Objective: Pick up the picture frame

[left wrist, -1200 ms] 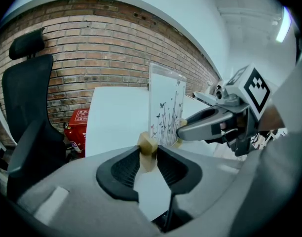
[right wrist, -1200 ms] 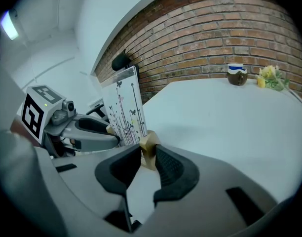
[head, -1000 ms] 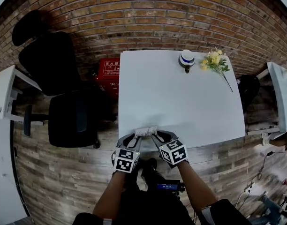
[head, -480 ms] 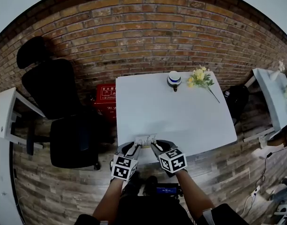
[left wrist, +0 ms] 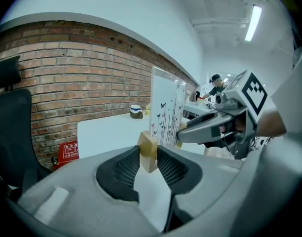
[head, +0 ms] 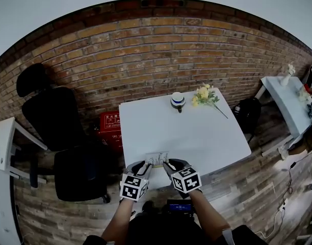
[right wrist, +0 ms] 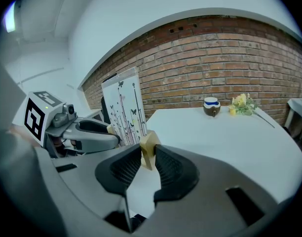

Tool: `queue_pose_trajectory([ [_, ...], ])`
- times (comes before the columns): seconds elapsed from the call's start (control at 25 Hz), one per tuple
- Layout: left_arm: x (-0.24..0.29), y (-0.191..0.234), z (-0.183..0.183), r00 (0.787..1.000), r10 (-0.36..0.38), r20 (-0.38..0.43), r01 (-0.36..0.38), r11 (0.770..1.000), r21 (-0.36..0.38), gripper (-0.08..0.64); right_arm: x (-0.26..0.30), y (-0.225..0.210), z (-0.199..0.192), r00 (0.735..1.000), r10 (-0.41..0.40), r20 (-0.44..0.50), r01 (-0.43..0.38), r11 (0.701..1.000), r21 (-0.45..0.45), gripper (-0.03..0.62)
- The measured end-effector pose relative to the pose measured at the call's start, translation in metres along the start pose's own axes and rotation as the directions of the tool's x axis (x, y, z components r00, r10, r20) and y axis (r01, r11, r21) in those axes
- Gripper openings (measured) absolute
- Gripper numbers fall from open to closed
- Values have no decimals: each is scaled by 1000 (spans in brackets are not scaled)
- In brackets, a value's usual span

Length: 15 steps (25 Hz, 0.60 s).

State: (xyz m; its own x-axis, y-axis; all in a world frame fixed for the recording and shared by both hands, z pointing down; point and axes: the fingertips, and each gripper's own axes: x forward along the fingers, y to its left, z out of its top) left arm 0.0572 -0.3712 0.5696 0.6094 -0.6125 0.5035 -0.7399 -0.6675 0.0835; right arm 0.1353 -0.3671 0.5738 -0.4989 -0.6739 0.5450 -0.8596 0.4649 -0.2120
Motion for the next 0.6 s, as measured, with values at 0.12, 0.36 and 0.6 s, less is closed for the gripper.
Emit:
queue_pose_trajectory([
  [0.12,0,-1,3,1000,-4,3,4,1000,10,118,-3,-1,2,1000,-6,9,6,1000,8,97],
  [0.36,-2,-8,2,1000,-7,-13,7,1000,24,117,-8,-1,-3,1000,-5,7,5,1000,22,95],
  [0.6,-5,-22,-8,1000,6,-29,-5,1000,16,117,-17,-1,-17,1000,15,-6,-14,1000,25,95],
])
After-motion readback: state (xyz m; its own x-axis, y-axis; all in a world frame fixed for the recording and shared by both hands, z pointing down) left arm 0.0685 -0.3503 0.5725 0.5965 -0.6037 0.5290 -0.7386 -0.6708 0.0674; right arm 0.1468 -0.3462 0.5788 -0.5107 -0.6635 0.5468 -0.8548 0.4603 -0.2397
